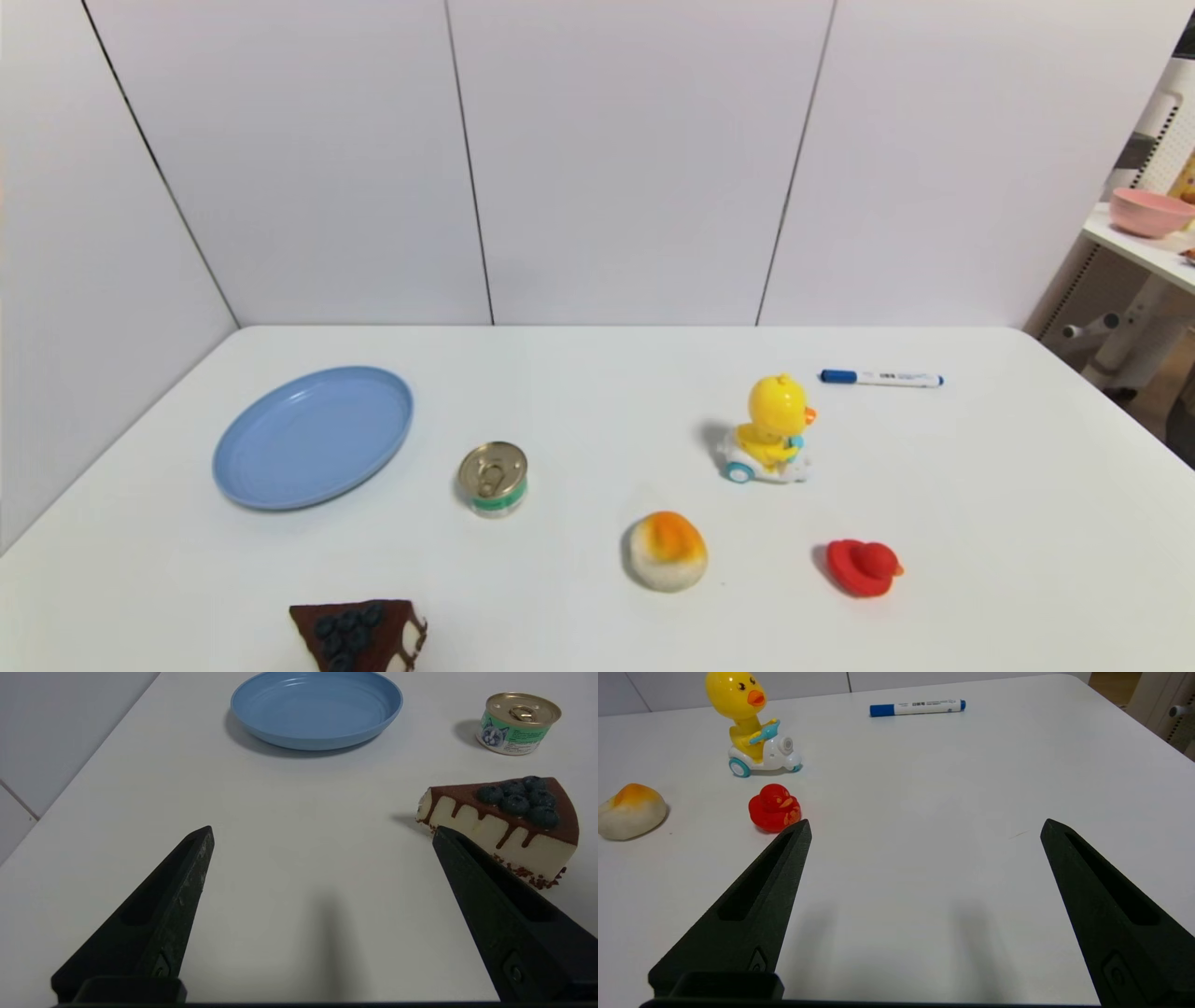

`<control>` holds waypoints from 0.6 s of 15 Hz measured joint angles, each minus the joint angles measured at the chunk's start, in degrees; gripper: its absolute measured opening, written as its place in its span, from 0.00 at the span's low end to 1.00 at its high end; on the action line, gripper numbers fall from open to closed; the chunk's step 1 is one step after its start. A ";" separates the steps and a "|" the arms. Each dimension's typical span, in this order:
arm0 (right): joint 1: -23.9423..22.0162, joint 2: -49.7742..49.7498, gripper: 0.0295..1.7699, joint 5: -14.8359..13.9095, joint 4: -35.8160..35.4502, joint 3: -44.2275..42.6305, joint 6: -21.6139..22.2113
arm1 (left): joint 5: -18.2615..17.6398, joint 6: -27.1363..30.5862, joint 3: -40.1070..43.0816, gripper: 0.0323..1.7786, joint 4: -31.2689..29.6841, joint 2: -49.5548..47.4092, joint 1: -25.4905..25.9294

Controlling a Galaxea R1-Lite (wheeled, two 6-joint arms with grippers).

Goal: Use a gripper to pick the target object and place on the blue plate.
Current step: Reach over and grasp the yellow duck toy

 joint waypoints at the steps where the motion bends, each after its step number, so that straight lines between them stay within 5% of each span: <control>1: 0.00 0.00 0.96 0.00 0.02 0.00 0.02 | -0.07 0.77 -1.57 0.95 -1.27 3.23 0.00; 5: 0.00 0.00 0.96 0.00 0.02 0.00 0.00 | -1.93 4.61 -11.52 0.95 -10.53 20.72 -0.43; 9: 0.00 0.00 0.96 0.02 -0.02 0.00 0.02 | -14.34 14.69 -31.01 0.95 -11.03 39.33 -2.15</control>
